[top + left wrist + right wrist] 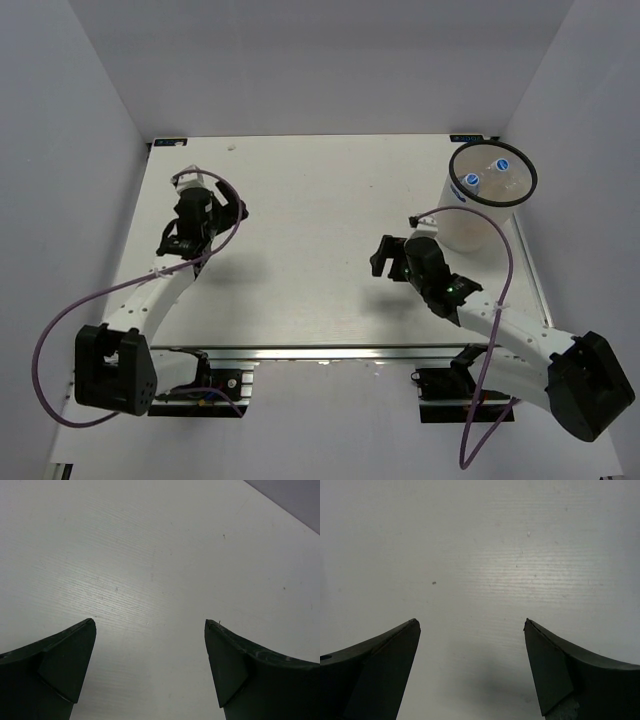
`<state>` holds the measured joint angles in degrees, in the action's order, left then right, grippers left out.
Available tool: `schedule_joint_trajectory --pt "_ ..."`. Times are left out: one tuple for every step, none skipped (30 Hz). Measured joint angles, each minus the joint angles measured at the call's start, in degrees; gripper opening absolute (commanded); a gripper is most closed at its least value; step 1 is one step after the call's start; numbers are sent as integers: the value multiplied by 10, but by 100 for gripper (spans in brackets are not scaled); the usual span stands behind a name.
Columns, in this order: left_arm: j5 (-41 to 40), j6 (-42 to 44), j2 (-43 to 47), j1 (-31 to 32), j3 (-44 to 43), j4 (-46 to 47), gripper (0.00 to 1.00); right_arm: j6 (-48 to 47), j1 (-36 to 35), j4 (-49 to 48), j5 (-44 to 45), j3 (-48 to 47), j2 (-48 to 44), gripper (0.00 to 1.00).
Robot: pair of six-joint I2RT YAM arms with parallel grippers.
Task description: Put the plastic bottles in the bin
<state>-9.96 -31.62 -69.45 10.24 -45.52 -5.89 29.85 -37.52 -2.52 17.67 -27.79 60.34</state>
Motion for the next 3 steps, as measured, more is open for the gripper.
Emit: schedule_joint_trajectory --pt "1 0 5 0 1 4 98 3 0 -14 5 0 -5 89" --pt "1 0 9 0 1 7 98 5 0 -22 8 0 -14 89" --pt "1 0 13 0 2 11 98 8 0 -32 12 0 -21 89"
